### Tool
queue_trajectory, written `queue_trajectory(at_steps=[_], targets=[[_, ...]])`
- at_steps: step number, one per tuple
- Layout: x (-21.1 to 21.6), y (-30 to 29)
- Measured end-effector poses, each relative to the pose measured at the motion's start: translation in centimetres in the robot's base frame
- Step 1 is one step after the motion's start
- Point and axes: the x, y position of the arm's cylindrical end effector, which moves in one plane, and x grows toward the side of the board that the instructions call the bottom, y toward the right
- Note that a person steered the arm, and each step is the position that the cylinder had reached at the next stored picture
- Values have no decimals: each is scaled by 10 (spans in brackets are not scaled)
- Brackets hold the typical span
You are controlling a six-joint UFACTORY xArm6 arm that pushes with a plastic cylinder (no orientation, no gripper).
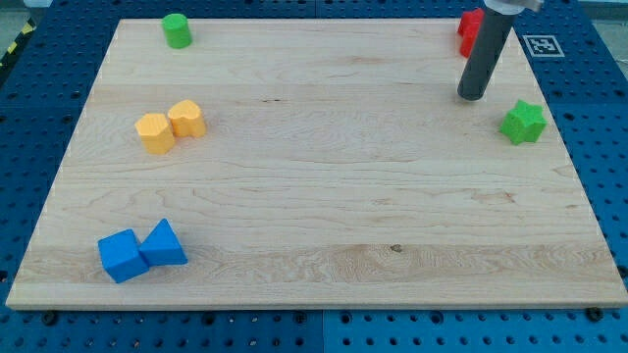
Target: Slide green star towards the bottom center
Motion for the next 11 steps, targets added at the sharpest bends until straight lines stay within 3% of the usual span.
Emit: queue_trajectory(at_steps=[4,9,11], targets=[[10,64],[99,59],[107,8]])
